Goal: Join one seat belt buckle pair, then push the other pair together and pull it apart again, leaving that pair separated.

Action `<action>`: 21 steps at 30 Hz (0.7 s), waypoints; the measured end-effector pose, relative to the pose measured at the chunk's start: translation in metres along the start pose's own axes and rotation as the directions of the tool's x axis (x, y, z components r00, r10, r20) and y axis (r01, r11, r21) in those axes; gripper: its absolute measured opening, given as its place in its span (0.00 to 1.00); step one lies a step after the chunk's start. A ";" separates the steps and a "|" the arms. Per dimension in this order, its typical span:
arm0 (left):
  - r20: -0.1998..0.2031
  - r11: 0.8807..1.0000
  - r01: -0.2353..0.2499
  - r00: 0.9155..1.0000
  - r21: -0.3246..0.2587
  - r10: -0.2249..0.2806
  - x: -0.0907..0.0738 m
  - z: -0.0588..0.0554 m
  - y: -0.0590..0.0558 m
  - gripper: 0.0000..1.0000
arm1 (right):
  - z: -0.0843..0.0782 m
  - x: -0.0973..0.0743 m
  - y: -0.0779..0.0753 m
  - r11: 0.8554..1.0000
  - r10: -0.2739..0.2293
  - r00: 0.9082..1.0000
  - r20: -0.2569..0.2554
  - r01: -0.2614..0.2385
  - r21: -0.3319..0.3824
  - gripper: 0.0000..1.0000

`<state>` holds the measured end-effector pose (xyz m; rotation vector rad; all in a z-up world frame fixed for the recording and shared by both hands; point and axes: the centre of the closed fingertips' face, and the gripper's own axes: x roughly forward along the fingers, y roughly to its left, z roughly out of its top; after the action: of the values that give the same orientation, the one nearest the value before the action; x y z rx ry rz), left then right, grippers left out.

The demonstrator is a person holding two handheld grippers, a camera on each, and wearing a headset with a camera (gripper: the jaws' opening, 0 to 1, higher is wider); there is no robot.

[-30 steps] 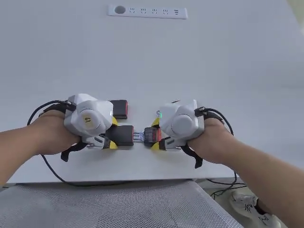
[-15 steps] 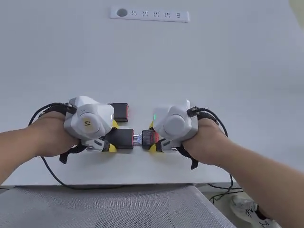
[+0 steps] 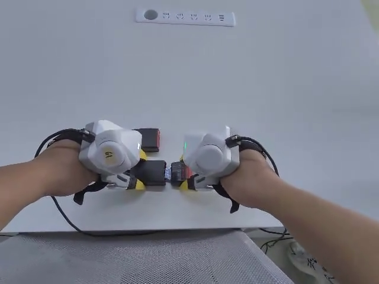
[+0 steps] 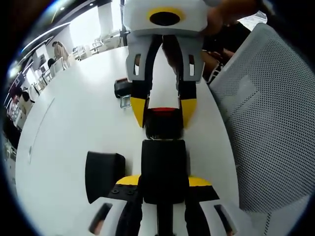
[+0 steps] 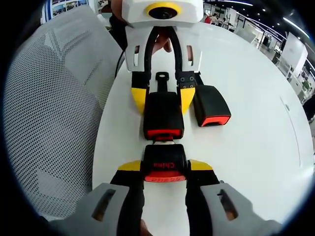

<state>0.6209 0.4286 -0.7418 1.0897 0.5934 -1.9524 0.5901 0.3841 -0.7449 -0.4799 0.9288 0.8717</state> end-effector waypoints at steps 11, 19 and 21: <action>-0.001 1.000 0.004 1.000 0.014 -0.004 0.000 0.001 0.000 0.32 | -0.001 0.004 -0.003 1.000 0.005 1.000 -0.012 -0.005 -0.009 0.29; -0.003 1.000 0.004 1.000 0.012 -0.004 -0.001 0.002 -0.001 0.32 | 0.001 0.003 -0.002 1.000 -0.004 1.000 -0.014 0.004 -0.007 0.29; -0.002 1.000 0.003 1.000 0.011 -0.003 -0.001 0.002 -0.001 0.32 | 0.001 0.003 -0.002 1.000 -0.006 1.000 -0.012 0.006 -0.005 0.29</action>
<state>0.6193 0.4286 -0.7402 1.0987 0.5864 -1.9599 0.5929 0.3853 -0.7471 -0.4927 0.9362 0.8662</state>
